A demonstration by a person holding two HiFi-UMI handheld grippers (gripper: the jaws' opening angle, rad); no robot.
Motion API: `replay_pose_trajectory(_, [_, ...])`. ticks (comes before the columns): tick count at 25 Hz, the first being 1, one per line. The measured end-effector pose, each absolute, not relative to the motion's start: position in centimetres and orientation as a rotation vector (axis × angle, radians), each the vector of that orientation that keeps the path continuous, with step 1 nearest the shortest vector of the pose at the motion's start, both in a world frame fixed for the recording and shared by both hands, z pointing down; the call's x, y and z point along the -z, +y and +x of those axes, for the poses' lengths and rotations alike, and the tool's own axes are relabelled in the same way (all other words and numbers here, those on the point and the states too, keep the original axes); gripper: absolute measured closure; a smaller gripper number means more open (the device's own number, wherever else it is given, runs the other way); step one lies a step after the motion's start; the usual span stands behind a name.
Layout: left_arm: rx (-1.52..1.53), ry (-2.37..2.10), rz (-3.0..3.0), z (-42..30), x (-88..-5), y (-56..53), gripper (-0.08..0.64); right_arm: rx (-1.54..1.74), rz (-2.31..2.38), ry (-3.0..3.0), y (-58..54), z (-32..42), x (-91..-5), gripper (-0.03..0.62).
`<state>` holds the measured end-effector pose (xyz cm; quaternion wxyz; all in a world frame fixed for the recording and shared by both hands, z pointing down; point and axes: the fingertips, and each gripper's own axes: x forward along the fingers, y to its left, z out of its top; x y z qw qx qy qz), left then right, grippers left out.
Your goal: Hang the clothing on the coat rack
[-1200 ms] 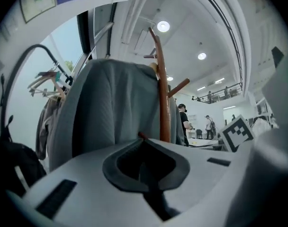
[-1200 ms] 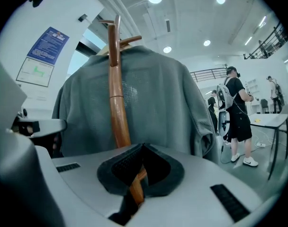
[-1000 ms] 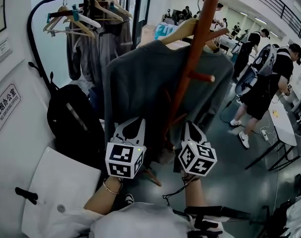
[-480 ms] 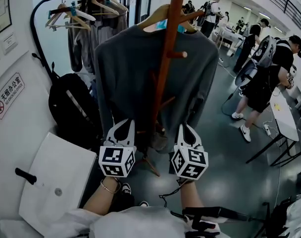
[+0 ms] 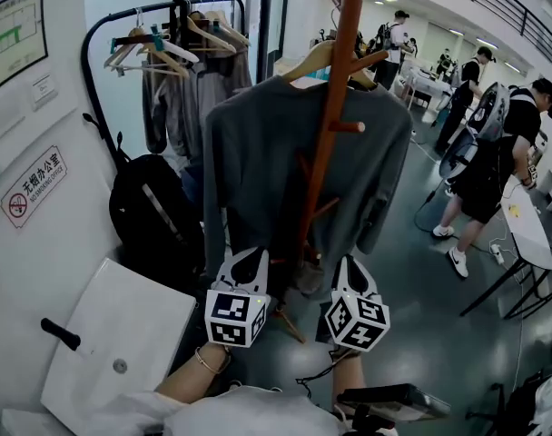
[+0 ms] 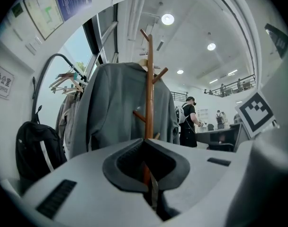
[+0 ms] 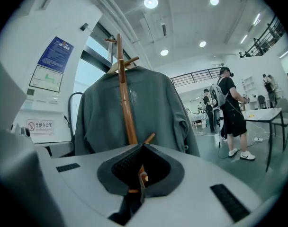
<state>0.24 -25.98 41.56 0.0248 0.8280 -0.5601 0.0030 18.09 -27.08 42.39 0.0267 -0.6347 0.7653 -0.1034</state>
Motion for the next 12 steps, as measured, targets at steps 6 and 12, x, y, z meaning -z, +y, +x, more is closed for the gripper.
replay_pose_trajectory(6, [-0.049,-1.745,2.566,-1.5,-41.8,-26.3,0.551,0.278,-2.009,2.443,-27.1,15.7,-42.9,0.571])
replay_pose_trajectory(12, [-0.058,-1.738,2.527,-3.0,-42.7,-26.5,0.551,0.255,-2.003,2.486,-27.4,14.3,-42.5,0.571])
